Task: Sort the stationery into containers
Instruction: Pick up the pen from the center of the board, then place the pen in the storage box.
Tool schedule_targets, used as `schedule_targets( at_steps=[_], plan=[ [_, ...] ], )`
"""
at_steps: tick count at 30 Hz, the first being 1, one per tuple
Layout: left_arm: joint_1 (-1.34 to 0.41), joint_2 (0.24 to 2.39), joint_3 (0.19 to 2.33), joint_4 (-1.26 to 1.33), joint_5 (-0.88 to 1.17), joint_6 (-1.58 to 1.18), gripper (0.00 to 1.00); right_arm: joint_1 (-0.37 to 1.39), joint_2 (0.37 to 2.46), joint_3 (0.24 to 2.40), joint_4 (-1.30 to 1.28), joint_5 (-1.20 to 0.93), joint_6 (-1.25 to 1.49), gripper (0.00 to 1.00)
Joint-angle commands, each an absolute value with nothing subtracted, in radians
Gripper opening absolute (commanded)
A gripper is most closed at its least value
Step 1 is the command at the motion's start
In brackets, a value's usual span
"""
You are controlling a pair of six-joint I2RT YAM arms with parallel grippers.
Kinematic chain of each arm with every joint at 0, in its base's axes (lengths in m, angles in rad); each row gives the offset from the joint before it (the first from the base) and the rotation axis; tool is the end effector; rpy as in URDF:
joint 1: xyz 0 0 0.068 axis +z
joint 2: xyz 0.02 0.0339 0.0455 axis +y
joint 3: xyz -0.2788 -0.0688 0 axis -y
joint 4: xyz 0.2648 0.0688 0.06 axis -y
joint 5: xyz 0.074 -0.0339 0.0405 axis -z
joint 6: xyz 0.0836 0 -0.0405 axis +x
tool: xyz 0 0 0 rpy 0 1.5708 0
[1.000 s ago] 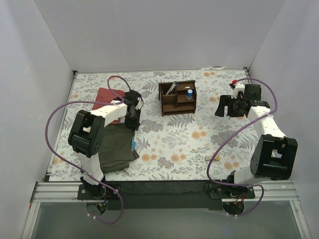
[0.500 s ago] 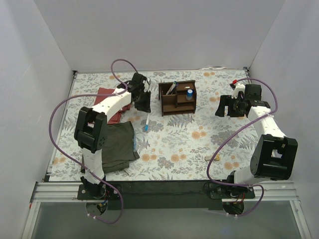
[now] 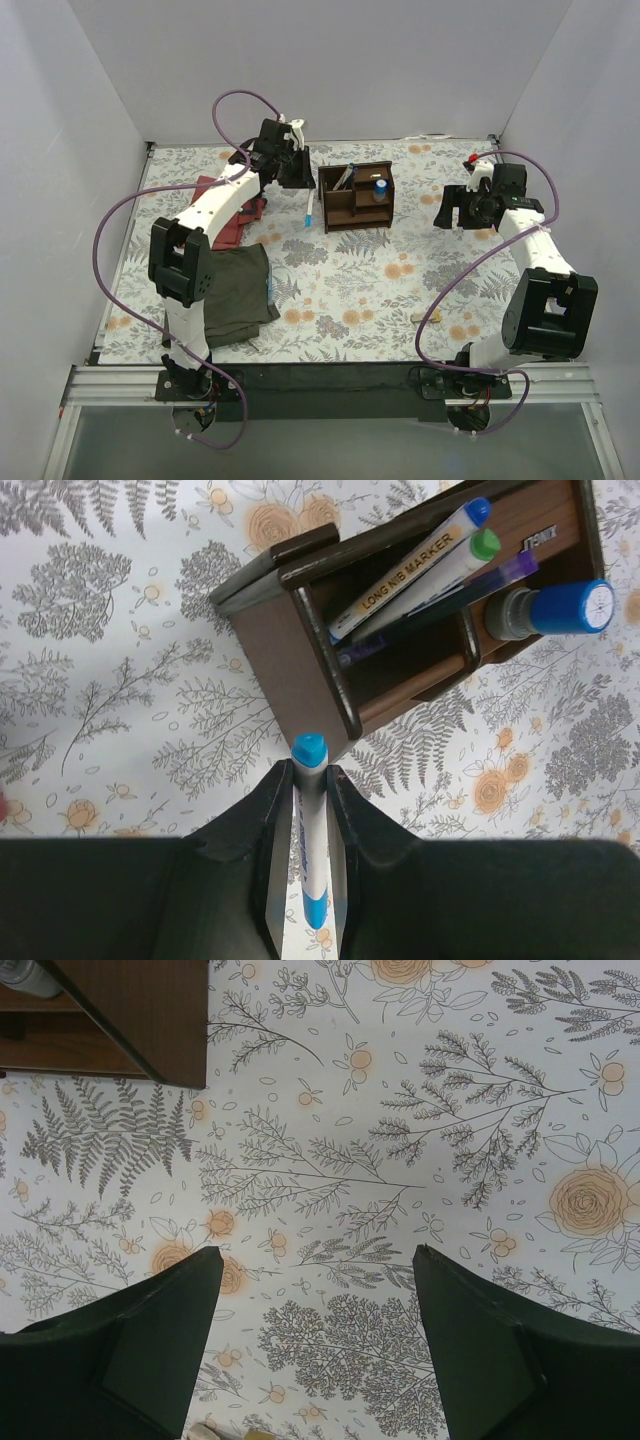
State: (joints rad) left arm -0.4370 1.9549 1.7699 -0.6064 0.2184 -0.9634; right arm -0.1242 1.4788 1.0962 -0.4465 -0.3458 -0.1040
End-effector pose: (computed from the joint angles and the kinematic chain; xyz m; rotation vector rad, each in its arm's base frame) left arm 0.4500 -0.2302 0.2716 -0.5500 2.4803 -0.8845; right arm 0.3663 -0.0172 0.2354 -0.1360 2.3538 0.3040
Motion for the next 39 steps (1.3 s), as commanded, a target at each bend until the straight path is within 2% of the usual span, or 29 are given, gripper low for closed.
schedule_targets(
  at_steps=[1,2,3,4,5,6,7,8,23,39],
  plan=[
    [-0.436,1.844,1.778,-0.42,0.316,-0.916,0.0,-0.129,1.447,1.123,-0.448,-0.341,-0.104,0.86],
    [-0.436,1.809,1.744,-0.343,0.34,-0.89,0.0,-0.129,1.444,1.121,-0.449,-0.339,-0.104,0.86],
    [-0.436,1.769,1.607,-0.24,0.368,-0.879,0.0,-0.129,1.44,1.118,-0.452,-0.339,-0.106,0.86],
    [-0.436,1.668,1.516,0.039,0.4,-0.871,0.0,-0.129,1.439,1.112,-0.454,-0.341,-0.106,0.86],
    [-0.436,1.622,1.424,0.195,0.454,-0.858,0.0,-0.129,1.437,1.109,-0.453,-0.339,-0.107,0.85],
    [-0.439,1.583,1.232,0.353,0.474,-0.823,0.0,-0.129,1.436,1.108,-0.453,-0.339,-0.107,0.86],
    [-0.446,1.541,1.173,0.611,0.48,-0.806,0.0,-0.127,1.436,1.104,-0.453,-0.339,-0.107,0.86],
    [-0.451,1.542,1.151,0.645,0.489,-0.776,0.0,-0.127,1.434,1.104,-0.454,-0.339,-0.107,0.86],
    [-0.477,1.752,1.246,0.782,0.425,-0.695,0.0,-0.127,1.447,1.109,-0.445,-0.342,-0.107,0.86],
    [-0.512,1.931,1.33,0.787,0.419,-0.673,0.0,-0.127,1.463,1.109,-0.446,-0.327,-0.117,0.86]
  ],
)
